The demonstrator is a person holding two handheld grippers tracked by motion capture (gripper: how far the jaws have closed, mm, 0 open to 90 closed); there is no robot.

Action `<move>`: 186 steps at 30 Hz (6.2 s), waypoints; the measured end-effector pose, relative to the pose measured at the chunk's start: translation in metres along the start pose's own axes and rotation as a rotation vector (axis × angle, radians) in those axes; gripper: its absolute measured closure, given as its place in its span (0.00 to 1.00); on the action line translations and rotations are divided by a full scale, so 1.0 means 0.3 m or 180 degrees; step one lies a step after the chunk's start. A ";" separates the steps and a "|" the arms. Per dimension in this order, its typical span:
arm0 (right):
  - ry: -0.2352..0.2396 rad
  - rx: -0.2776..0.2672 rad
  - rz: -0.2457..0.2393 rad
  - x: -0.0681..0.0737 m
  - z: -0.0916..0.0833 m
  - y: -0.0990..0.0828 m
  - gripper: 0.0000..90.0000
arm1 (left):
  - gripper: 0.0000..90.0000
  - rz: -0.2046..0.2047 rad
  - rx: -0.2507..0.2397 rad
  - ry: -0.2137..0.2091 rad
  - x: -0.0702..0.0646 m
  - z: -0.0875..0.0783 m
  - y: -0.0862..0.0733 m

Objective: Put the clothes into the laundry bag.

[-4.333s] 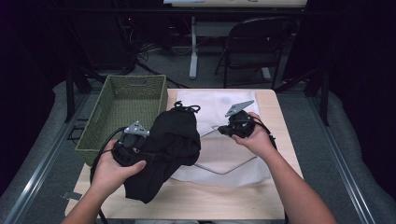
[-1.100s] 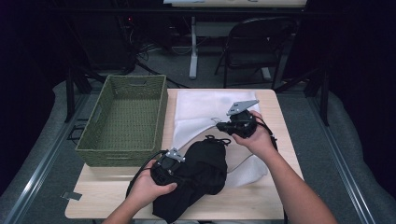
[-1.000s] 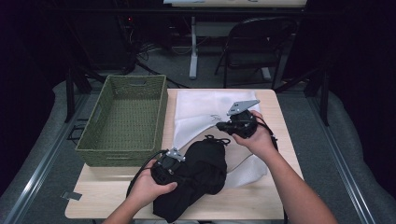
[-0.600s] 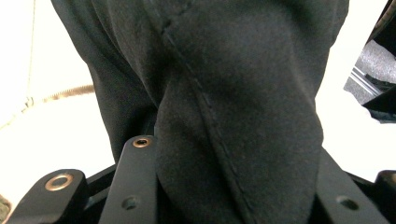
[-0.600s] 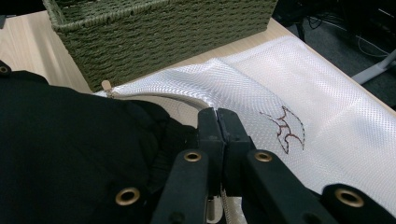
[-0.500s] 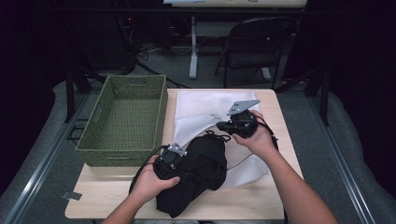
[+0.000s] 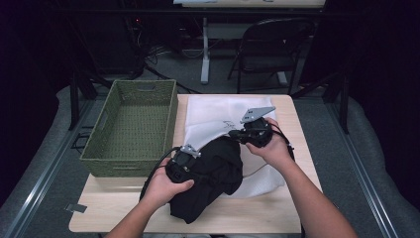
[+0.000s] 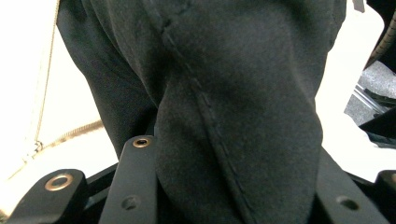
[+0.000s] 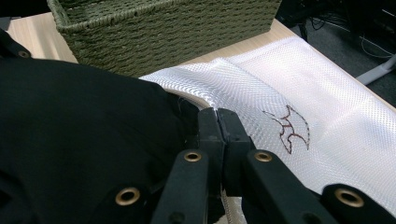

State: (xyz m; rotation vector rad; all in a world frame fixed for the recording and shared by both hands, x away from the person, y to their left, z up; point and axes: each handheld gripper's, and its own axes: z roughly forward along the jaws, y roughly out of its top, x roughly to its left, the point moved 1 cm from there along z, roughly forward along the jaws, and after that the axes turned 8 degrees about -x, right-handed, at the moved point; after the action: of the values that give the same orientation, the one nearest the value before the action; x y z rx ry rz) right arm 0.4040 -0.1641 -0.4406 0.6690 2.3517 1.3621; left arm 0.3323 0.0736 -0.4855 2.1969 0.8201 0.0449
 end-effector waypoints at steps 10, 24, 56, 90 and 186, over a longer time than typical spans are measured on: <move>0.0029 0.0004 -0.0007 0.010 0.005 -0.009 0.99 | 0.69 -0.0088 0.0059 0.0049 0.025 0.092 -0.007; 0.0053 0.0002 0.0029 0.023 0.011 -0.039 0.99 | 0.69 -0.0144 0.0143 0.0124 0.054 0.154 -0.025; 0.0091 -0.0082 0.0053 0.037 0.015 -0.043 0.99 | 0.69 -0.0328 0.0010 0.0182 0.073 0.176 0.072; 0.0126 -0.0221 0.0188 0.051 0.015 -0.098 0.99 | 0.68 -0.0486 -0.0017 0.0303 0.094 0.236 0.098; 0.0019 -0.0032 0.0235 0.039 0.049 -0.159 0.99 | 0.25 -0.0127 -0.0331 0.0310 -0.030 0.028 -0.042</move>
State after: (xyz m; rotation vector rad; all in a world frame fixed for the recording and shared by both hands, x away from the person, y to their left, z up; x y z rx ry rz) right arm 0.3908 -0.1677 -0.4901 0.7566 2.3446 1.4076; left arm 0.3207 0.0692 -0.4980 2.0931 0.8953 0.1724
